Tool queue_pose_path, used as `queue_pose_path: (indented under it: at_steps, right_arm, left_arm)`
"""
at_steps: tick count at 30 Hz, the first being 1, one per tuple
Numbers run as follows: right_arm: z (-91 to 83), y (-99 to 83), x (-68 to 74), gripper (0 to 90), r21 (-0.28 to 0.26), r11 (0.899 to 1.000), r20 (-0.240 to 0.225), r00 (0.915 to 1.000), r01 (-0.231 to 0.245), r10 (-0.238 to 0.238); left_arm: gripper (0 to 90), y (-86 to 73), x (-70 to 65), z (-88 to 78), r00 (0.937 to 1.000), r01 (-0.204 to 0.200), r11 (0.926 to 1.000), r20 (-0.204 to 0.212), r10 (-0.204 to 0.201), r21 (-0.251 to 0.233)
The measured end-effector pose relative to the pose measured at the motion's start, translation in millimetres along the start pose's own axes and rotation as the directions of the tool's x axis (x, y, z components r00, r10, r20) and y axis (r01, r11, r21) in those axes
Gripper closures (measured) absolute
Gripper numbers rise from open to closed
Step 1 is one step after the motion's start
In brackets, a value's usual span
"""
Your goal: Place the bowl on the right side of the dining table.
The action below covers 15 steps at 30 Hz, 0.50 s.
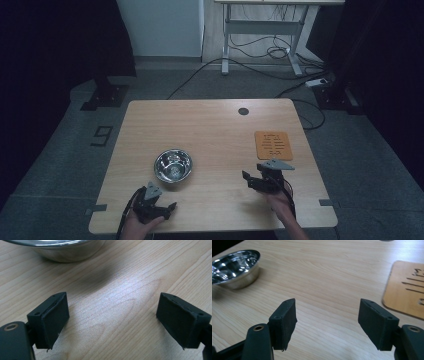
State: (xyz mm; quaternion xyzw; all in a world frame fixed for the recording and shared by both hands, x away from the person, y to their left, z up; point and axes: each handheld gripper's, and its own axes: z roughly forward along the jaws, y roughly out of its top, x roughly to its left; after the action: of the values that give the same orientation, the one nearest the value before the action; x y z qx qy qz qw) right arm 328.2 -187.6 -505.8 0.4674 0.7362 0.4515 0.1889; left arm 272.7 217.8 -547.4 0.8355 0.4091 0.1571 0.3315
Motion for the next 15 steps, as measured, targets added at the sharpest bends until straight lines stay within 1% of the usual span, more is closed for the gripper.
queue_pose_path:
  at_steps: [3,4,8,15]
  right_arm:
    - [2.6,3.4,3.9,30.7,-0.002,1.0,-0.008,1.0,0.005,-0.005]
    - [4.9,7.3,8.1,30.8,-0.003,1.0,-0.018,0.9998,0.009,-0.009]
    - [8.8,15.5,15.7,30.9,-0.011,1.0,-0.035,0.9992,0.019,-0.019]
    - [15.8,24.8,24.9,31.0,-0.014,0.999,-0.05,0.9983,0.03,-0.031]
  left_arm:
    - [10.8,0.0,0.0,0.0,1.0,0.0,1.0,0.0,0.0,0.0]
    - [10.8,0.0,0.0,0.0,1.0,0.0,1.0,0.0,0.0,0.0]
    - [10.8,0.0,0.0,0.0,1.0,0.0,1.0,0.0,0.0,0.0]
    - [10.8,0.0,0.0,0.0,1.0,0.0,1.0,0.0,0.0,0.0]
